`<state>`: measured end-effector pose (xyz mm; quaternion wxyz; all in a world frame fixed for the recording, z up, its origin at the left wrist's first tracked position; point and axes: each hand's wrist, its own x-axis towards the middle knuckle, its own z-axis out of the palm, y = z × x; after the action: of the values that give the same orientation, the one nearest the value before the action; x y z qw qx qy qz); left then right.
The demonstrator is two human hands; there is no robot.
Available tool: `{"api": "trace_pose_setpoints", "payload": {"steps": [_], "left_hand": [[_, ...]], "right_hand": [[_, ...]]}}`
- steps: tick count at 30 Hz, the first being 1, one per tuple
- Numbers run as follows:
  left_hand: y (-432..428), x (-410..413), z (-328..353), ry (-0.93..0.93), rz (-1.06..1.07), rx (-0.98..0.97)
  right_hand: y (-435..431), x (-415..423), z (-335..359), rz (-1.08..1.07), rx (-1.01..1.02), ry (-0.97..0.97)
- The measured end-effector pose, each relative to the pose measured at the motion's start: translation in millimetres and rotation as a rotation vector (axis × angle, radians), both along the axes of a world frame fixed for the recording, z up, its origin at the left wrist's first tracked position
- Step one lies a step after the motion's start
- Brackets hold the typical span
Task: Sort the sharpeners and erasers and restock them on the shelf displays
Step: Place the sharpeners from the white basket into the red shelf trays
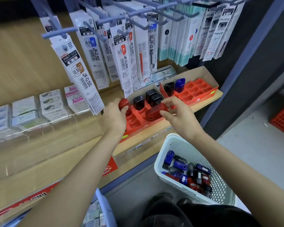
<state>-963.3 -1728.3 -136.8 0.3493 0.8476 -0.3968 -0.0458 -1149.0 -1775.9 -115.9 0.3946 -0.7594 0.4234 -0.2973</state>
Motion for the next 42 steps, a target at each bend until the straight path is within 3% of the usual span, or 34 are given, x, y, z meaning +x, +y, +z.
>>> {"api": "trace_pose_setpoints", "payload": {"steps": [8,11,13,18,24,42], "left_hand": [[1,0,1,0.041,-0.198,0.202],[14,-15,3,0.1,-0.176,0.259],[30,-26,4,0.032,-0.147,0.305],[58,-42,-12,-0.104,-0.223,0.303],[64,-51,-29,-0.226,-0.233,0.301],[69,-60,-43,-0.083,-0.202,0.255]], "right_hand": [[-8,28,5,0.091,-0.165,0.065],[-10,49,5,0.185,-0.295,0.146],[-11,61,4,0.239,-0.336,0.199],[-9,78,-3,0.346,-0.44,0.348],[-12,81,-5,0.388,-0.508,0.371],[-25,73,-17,0.525,-0.508,0.466]]}}
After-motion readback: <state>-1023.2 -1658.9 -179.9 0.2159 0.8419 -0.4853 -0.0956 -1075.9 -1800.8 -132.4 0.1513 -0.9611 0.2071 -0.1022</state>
